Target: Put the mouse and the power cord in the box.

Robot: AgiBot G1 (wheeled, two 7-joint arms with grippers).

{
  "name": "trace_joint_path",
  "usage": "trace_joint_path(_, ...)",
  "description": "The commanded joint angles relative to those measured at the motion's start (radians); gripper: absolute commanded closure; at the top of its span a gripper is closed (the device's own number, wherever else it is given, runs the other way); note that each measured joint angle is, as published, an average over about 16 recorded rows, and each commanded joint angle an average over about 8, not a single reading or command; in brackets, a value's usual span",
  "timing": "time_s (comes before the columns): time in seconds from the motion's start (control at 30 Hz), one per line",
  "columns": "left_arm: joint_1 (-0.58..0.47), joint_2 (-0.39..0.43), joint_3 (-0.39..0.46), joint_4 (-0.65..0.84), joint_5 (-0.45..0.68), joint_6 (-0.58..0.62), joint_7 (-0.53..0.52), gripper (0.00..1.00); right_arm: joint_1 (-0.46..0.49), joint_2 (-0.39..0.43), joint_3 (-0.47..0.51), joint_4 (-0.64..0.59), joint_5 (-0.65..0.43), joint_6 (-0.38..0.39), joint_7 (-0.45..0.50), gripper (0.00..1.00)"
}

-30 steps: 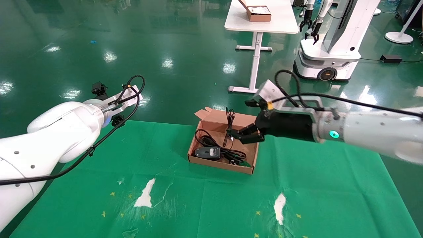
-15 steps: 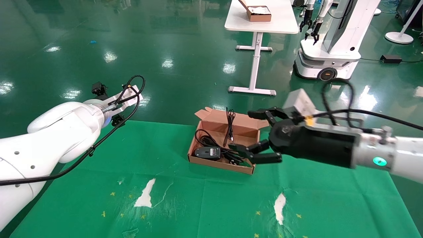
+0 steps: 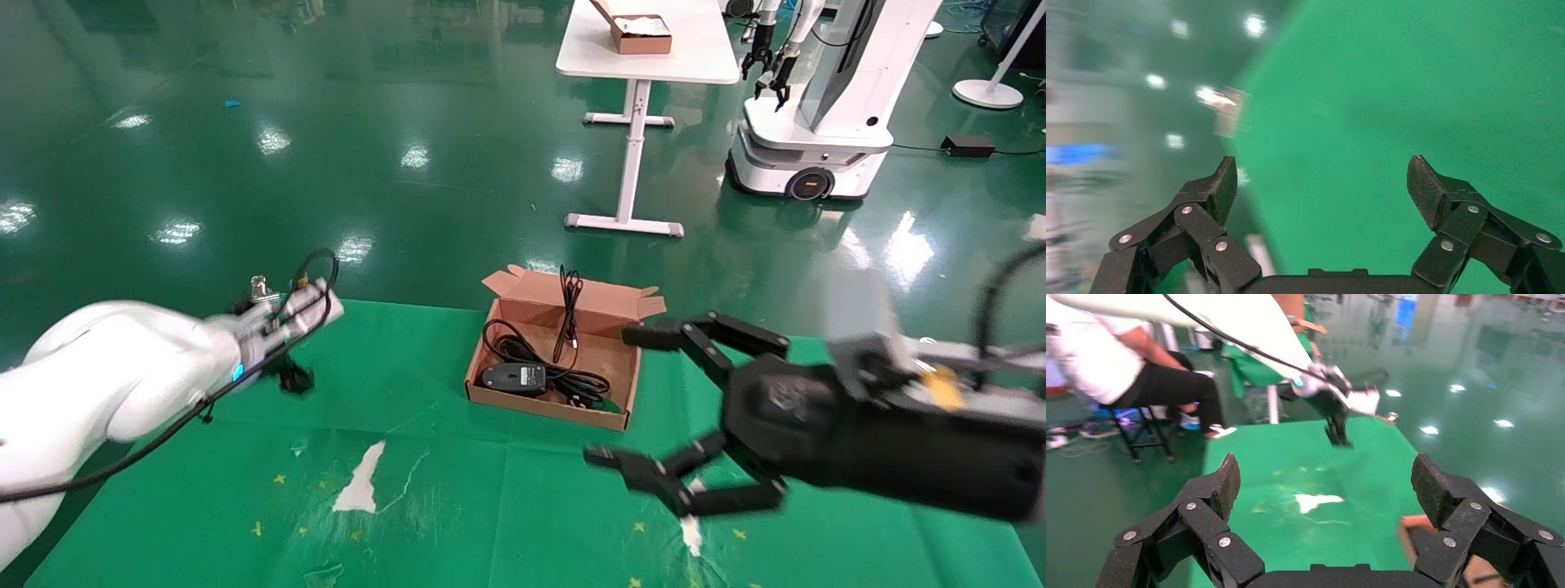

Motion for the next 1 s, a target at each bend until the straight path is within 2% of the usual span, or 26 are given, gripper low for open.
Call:
trace_joint_path(0.03, 0.023, -0.024, -0.039, -0.028, -0.067, 0.031, 0.041, 0.0, -0.026, 0.025, 0.013, 0.034, 0.035, -0.023, 0.008, 0.0)
trace_joint_path(0.33, 0.13, -0.132, -0.216, -0.155, -0.371, 0.169, 0.227, 0.0, -0.115, 0.113, 0.058, 0.154, 0.156, -0.102, 0.035, 0.0)
trace_joint_path(1.0, 0.368, -0.375, -0.611, -0.439, -1.051, 0.48, 0.643, 0.0, -0.118, 0.118, 0.058, 0.159, 0.162, -0.105, 0.035, 0.0)
